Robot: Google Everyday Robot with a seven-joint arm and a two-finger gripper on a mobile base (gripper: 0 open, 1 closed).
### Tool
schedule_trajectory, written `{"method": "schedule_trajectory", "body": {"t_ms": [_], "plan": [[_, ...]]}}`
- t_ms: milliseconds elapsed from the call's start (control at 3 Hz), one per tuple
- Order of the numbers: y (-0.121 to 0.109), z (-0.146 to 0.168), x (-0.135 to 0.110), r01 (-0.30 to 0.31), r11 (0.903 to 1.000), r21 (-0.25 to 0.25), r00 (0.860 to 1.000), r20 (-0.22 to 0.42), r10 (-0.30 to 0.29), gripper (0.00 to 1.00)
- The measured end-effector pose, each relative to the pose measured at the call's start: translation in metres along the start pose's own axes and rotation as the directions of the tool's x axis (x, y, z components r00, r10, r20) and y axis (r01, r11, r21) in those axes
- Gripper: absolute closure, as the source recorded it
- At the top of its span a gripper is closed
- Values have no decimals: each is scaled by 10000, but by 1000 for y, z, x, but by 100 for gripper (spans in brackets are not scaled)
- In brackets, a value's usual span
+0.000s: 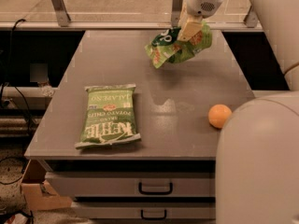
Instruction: Move green rice chip bag near green jalapeno chip bag
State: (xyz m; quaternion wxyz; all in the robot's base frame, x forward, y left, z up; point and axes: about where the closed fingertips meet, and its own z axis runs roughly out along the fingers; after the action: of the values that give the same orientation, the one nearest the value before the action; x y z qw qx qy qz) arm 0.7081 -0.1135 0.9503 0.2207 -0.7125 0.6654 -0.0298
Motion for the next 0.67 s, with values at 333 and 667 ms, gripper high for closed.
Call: {"method": "schedule_trajectory", "body": {"t_ms": [333,667], "plan": [[17,9,-45,-107,9987,-491,9914,1301,171,100],[32,19,-88,-383,9946,-965,9761,2097,580,100]]}}
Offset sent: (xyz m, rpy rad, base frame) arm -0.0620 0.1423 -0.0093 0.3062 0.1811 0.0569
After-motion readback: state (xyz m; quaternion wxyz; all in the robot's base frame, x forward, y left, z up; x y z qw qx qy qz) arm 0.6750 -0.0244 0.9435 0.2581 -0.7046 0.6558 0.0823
